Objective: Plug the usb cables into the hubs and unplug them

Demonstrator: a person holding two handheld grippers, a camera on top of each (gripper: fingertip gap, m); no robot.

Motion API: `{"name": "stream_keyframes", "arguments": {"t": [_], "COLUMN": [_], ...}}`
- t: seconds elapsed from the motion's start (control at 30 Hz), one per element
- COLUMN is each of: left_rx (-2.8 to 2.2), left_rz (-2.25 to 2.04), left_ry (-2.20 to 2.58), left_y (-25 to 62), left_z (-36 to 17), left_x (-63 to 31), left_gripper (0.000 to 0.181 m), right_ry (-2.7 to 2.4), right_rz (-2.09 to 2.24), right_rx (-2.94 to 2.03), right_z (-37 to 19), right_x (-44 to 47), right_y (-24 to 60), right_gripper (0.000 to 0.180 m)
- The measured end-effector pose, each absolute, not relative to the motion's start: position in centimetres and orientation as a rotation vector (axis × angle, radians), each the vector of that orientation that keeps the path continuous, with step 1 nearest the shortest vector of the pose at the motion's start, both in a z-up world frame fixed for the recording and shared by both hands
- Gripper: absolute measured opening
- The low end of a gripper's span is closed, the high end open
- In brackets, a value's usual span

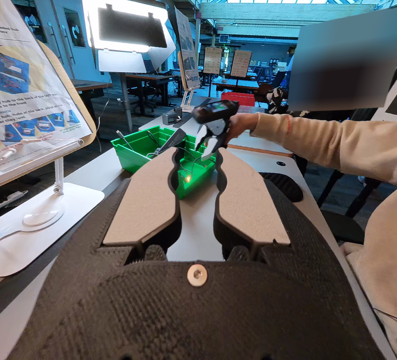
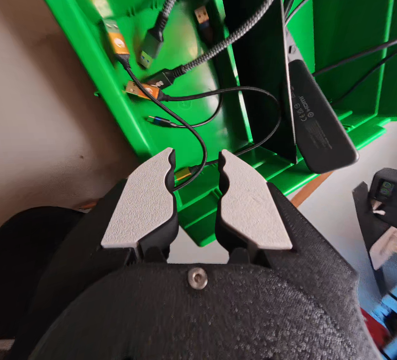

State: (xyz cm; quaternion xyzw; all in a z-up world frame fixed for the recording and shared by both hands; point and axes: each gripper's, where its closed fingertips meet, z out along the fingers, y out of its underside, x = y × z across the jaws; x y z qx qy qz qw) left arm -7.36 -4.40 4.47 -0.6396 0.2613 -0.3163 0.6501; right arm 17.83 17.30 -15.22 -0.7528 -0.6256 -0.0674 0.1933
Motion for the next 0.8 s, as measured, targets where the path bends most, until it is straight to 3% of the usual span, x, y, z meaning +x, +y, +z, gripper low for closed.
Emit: {"name": "stream_keyframes", "arguments": {"t": [0.1,0.17,0.3,0.57,0.8], "left_rx": [-1.483,-1.516,-1.611,-1.685,-1.686], "left_rz": [-0.683,-0.645,-0.572,-0.594,-0.611], "left_ry": [0.601,0.604,0.585,0.406,0.334], "left_y": [-5.4,-6.6,-9.6,-13.8,-14.4], "left_z": [3.9,3.1,-0.1,-6.1,-7.7], "left_x": [-7.1,-7.4,-9.3,-12.7,-13.6], "left_gripper": [0.031,0.031,0.032,0.032,0.032], "right_ry": [-1.849,-1.923,-1.972,-1.703,-1.595], "right_rz": [-0.274,-0.341,-0.385,-0.291,-0.391], "right_rx": [-2.283,-2.316,-2.229,-1.897,-1.897], "right_z": [-17.6,-18.7,-17.7,-8.1,-10.9], "right_x": [18.7,19.1,18.4,14.4,15.6], "right_y": [18.2,18.4,18.8,22.8,27.0], "right_gripper": [0.031,0.006,0.004,0.004,0.005]}}
